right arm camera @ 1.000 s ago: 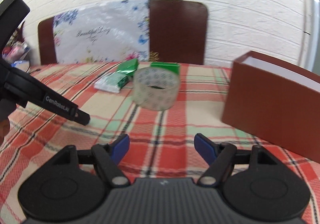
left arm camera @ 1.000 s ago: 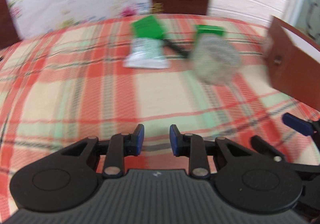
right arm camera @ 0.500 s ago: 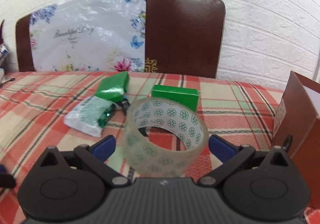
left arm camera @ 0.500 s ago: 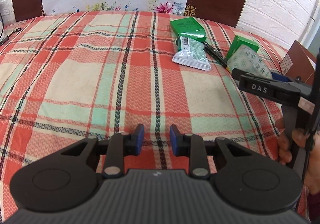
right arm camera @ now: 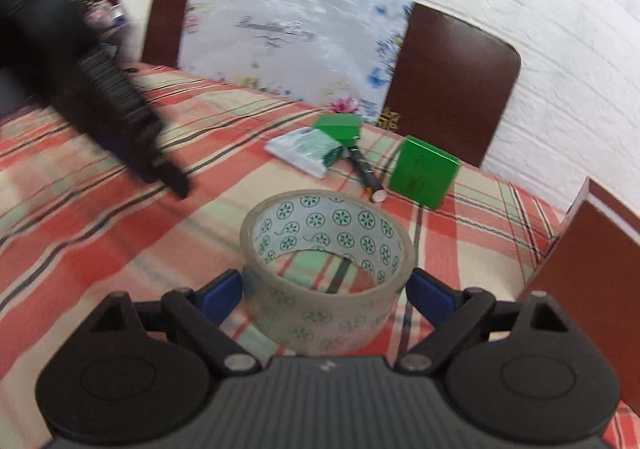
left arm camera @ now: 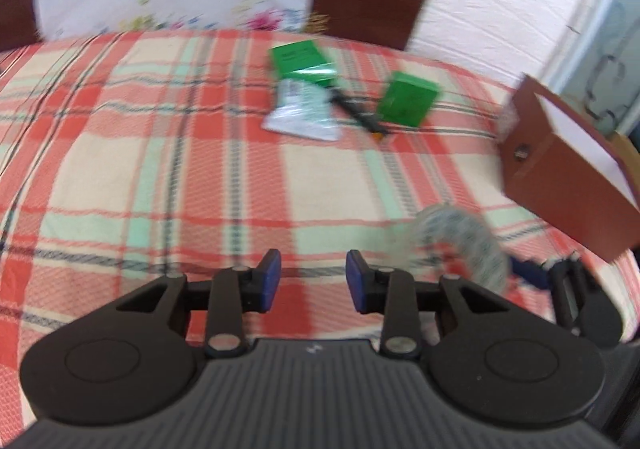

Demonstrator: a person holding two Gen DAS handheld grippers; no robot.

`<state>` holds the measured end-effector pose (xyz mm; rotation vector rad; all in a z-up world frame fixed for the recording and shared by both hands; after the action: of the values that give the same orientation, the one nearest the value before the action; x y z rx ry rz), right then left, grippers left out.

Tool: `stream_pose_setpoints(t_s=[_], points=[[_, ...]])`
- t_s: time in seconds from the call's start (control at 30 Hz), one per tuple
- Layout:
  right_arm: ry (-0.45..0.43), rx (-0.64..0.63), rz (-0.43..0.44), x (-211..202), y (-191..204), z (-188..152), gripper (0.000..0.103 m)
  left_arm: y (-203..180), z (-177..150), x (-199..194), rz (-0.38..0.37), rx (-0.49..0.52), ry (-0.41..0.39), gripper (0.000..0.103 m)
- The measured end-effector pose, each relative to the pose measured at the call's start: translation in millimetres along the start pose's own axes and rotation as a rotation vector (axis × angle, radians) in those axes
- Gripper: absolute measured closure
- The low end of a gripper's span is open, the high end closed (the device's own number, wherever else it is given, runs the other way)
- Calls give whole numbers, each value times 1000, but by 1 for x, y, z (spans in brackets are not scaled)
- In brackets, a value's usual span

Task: Organize objects
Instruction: 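Move the left gripper to the clear packing tape and grasp it, then carry the clear packing tape into the brown box and release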

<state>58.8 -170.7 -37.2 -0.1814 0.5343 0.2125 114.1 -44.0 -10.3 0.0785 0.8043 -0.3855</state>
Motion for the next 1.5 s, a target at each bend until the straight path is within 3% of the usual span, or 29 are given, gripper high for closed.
stream_pose_setpoints(t_s=[0.13, 0.37, 0.43, 0.5, 0.57, 0.77, 1.13, 1.3, 1.5], points=[[21, 25, 28, -13, 3, -11, 13, -32, 5, -6, -43, 75, -18, 65], [53, 103, 55, -8, -8, -3, 10, -46, 1, 25, 26, 143, 82, 67], [75, 130, 79, -6, -12, -2, 10, -46, -2, 31, -10, 117, 99, 82], [96, 164, 133, 0, -15, 1, 15, -53, 0, 30, -12, 120, 104, 85], [83, 180, 133, -6, -17, 1, 15, -63, 7, 24, 10, 159, 88, 85], [-92, 163, 1, -35, -49, 16, 15, -109, 55, 4, -32, 240, 0, 85], [-273, 261, -296, -82, -190, 37, 16, -258, 141, -1, -172, 459, -187, 85], [-300, 297, -406, -93, -245, 32, 16, -309, 164, 18, -227, 512, -229, 85], [-265, 313, -479, -86, -293, 19, 16, -345, 174, 52, -261, 534, -231, 85]])
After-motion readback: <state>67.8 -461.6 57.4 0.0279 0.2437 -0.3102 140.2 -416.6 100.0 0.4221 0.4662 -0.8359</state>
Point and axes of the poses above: each gripper's, at about its wrist camera, not at the fingertips, and x roughly the way its jaws point, y to its left, z to its top, the point moved 7 cm from there along x, roughly the way its jaws point, and after that the axes turned 12 degrees about x, right-handed, at the moved point
